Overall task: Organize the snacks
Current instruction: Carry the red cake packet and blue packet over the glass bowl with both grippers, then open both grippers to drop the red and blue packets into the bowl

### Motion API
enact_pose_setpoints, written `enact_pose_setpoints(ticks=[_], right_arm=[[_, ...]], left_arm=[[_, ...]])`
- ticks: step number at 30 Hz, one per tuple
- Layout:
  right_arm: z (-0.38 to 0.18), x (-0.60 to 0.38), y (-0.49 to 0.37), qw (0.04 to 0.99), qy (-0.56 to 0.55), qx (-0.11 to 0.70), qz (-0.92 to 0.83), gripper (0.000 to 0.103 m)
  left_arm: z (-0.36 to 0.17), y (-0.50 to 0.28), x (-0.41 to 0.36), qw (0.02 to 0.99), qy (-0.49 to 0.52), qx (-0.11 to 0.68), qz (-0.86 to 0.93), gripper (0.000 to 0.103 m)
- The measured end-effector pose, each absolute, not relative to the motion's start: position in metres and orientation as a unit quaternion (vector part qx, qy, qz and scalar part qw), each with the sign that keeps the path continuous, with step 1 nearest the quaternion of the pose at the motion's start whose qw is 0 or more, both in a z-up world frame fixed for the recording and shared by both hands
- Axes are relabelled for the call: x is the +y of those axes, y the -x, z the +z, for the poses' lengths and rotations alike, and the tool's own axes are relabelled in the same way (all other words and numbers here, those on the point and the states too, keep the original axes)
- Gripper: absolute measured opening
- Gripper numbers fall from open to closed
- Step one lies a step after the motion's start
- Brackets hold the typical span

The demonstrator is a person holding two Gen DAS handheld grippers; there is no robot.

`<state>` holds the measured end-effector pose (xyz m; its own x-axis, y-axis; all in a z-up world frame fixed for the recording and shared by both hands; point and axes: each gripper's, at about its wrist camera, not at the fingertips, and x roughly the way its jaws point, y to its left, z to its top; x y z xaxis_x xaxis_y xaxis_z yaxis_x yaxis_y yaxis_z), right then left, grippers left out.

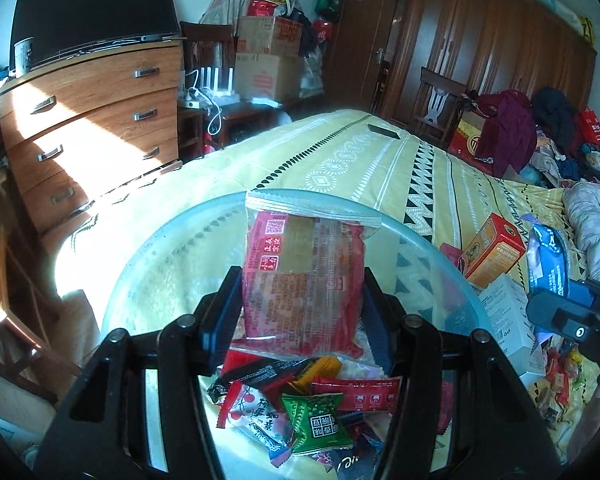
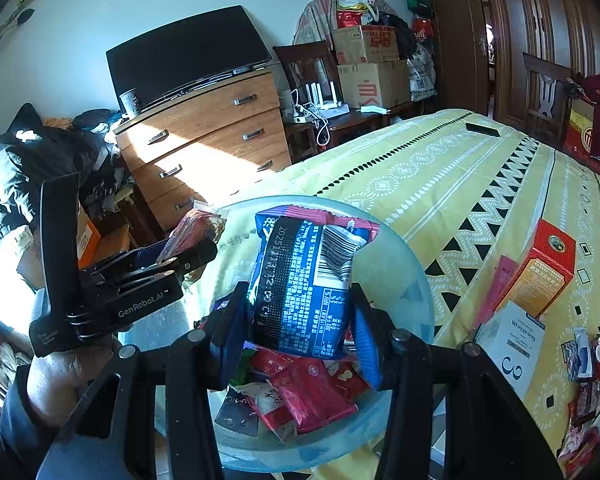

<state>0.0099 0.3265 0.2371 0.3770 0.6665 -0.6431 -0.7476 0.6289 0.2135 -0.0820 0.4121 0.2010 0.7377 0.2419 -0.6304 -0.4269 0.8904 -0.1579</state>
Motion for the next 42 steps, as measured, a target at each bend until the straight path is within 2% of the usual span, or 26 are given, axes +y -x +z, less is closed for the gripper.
enact_pose_setpoints(ticks=[42], right_arm=[[0.2333, 0.3304, -0.0087, 0.826, 0.06, 0.37, 0.422, 0.051]], left_arm=[[0.1999, 0.085, 0.4146, 0.921, 0.146, 0.317, 0.175, 0.057]])
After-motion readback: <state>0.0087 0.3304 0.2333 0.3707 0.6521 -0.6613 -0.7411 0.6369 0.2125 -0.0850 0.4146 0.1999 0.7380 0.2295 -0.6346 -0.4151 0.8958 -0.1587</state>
